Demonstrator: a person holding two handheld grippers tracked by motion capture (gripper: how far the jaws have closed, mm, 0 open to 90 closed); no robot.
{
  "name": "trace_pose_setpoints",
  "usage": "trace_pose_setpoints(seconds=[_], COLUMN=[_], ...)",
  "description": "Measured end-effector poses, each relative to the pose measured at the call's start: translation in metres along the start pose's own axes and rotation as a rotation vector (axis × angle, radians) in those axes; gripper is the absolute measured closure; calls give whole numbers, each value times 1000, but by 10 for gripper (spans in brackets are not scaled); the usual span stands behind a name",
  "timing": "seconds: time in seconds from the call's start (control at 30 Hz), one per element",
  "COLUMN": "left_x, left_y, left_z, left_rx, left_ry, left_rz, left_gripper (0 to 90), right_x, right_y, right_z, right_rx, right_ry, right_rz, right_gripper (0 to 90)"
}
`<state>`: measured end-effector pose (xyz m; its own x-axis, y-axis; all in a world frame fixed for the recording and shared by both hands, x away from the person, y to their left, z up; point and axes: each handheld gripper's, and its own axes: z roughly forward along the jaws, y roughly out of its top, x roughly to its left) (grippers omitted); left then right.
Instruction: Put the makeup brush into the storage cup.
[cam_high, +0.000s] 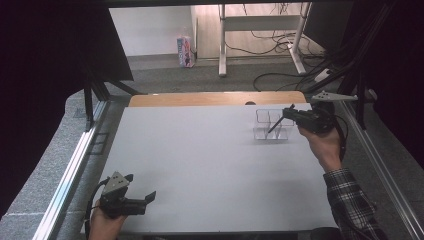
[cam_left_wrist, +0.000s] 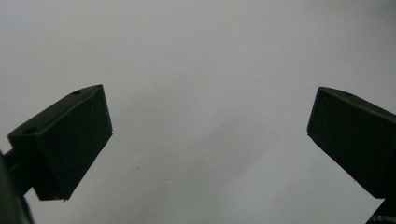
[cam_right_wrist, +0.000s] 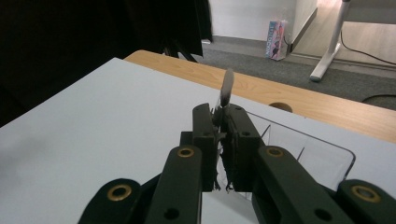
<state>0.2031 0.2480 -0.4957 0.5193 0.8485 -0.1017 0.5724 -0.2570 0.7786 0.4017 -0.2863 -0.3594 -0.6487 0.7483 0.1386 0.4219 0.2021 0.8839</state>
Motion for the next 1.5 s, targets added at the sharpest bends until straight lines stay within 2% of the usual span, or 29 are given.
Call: trace_pose_setpoints(seconds=[0.77, 1.17, 1.5], left_x=[0, 0, 0], left_y=[0, 0, 0], left_z=[-1, -1, -2], left_rx=[-3, -5, -16], left_ry=[-2, -2, -6], left_rz=[-1, 0, -3], left_gripper=[0, 0, 0], right_x=[-24, -35, -39], right_y=[27, 34, 36], right_z=[7, 20, 31], right_rx=[-36, -37, -21], right_ry=[-77, -113, -135], right_rz=[14, 19, 11], right_gripper=[837, 837, 837])
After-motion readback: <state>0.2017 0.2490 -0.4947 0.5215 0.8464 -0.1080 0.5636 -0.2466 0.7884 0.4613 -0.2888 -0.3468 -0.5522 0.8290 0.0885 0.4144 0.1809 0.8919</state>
